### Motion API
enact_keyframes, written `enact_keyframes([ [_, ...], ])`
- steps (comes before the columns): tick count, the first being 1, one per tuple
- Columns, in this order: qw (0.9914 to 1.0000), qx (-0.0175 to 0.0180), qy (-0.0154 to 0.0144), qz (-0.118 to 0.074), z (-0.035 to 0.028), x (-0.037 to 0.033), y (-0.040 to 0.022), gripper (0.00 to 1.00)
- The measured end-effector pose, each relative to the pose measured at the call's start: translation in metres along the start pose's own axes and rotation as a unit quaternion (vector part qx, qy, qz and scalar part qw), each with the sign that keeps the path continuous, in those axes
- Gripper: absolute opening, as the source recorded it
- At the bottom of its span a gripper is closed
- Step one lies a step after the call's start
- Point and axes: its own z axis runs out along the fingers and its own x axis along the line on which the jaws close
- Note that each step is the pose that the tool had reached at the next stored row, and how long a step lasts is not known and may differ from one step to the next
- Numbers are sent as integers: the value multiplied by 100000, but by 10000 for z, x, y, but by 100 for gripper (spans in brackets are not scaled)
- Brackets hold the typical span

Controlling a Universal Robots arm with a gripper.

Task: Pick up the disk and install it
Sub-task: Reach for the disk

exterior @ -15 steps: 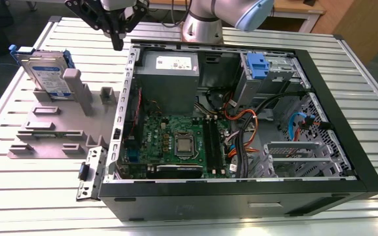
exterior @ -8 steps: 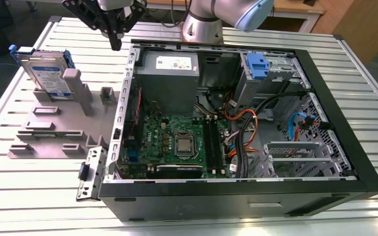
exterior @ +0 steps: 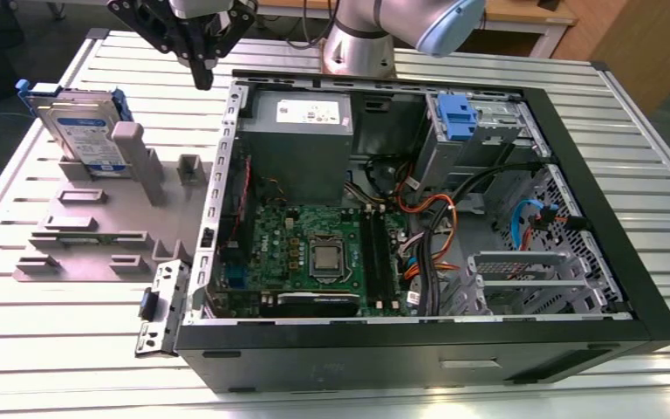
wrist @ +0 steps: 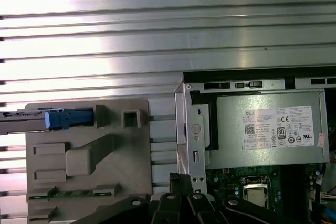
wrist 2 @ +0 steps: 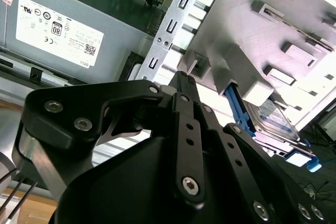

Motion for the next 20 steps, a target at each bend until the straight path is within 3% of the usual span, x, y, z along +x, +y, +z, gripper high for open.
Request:
enact_keyframes([
  [5, 100000, -1, -3, 10, 0, 7, -1, 11],
  [20, 100000, -2, 0, 1, 2, 125, -9, 11],
])
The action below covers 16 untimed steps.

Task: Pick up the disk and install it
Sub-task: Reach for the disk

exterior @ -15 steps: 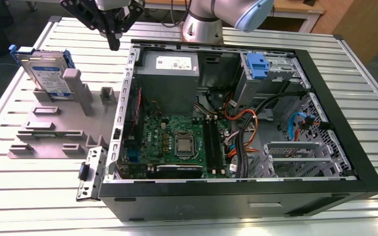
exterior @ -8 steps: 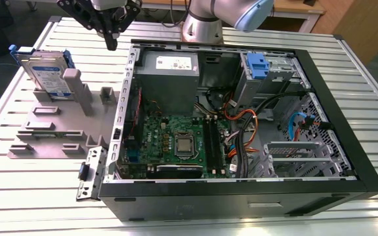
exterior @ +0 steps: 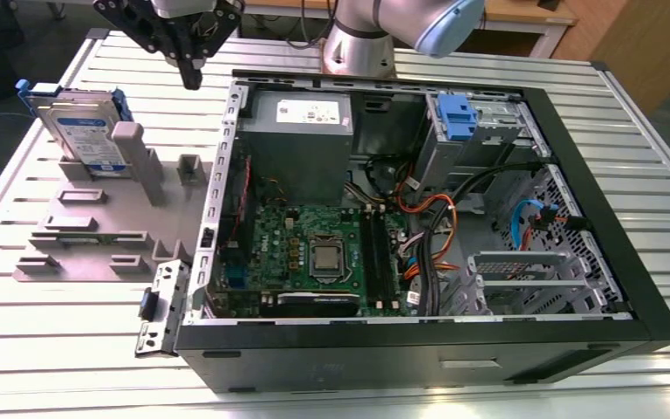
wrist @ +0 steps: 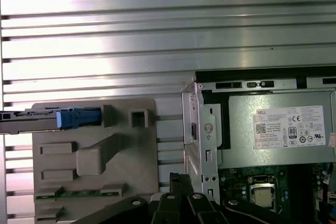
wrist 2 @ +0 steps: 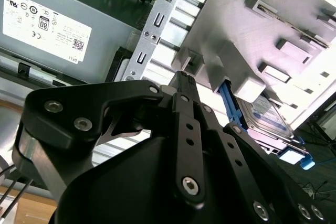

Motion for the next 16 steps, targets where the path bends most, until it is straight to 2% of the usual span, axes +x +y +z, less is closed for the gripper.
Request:
enact_keyframes([
  [16, 100000, 2, 35, -6, 6, 87, -7, 11],
])
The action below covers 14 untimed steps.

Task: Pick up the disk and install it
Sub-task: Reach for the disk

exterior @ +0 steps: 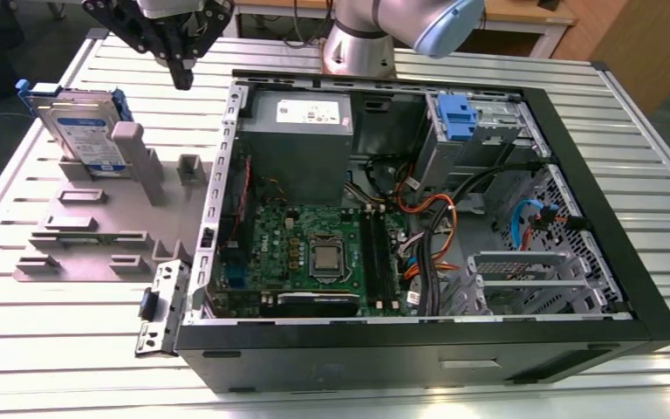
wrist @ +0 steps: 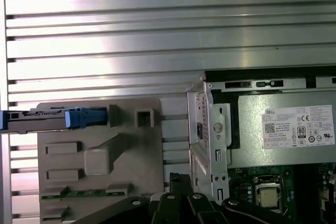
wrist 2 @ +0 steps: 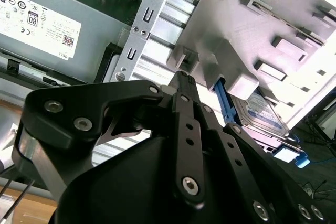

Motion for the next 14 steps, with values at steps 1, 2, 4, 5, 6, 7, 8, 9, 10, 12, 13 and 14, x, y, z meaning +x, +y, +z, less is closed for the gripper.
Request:
enact_keyframes([
  [1, 100000, 1, 1, 7, 0, 5, 0, 11],
  [2, 100000, 1, 1, 4, 0, 7, -1, 11],
  [4, 100000, 0, 0, 8, 0, 9, -1, 11],
  [5, 100000, 3, 2, 12, 0, 13, -1, 11],
  [6, 100000, 1, -2, 17, 0, 18, -1, 11],
  [7, 100000, -1, 1, 12, 0, 24, -2, 11],
  [8, 100000, 2, 3, 6, -1, 30, -2, 11],
  [9, 100000, 1, -1, 9, 0, 36, -3, 11],
  [10, 100000, 4, 1, 7, -1, 42, -3, 11],
  [12, 100000, -2, -2, 9, 0, 55, -3, 11],
  [13, 100000, -3, -3, 8, 0, 59, 0, 11],
  [14, 100000, 2, 0, 8, 0, 64, 7, 11],
])
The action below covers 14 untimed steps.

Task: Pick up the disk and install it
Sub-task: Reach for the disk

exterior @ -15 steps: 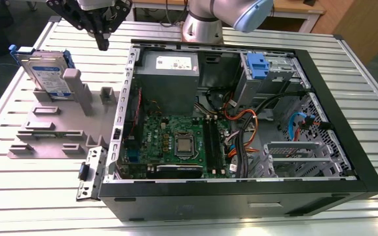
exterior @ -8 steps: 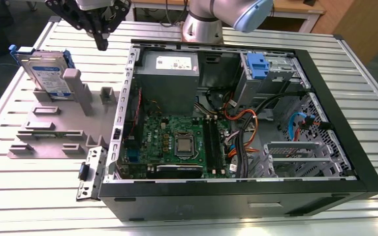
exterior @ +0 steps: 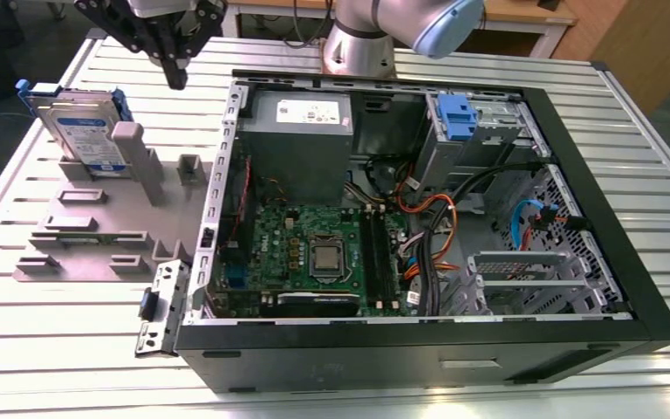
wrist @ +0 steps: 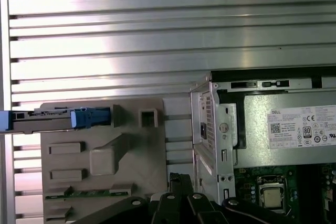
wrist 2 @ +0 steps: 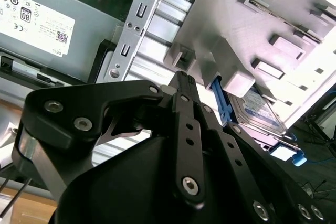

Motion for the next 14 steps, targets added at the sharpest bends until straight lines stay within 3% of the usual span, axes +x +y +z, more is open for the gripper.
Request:
enact_keyframes([
  [5, 100000, 0, 1, -1, 2, 28, 33, 11],
  [14, 100000, 0, 2, 1, 7, 150, 60, 11],
])
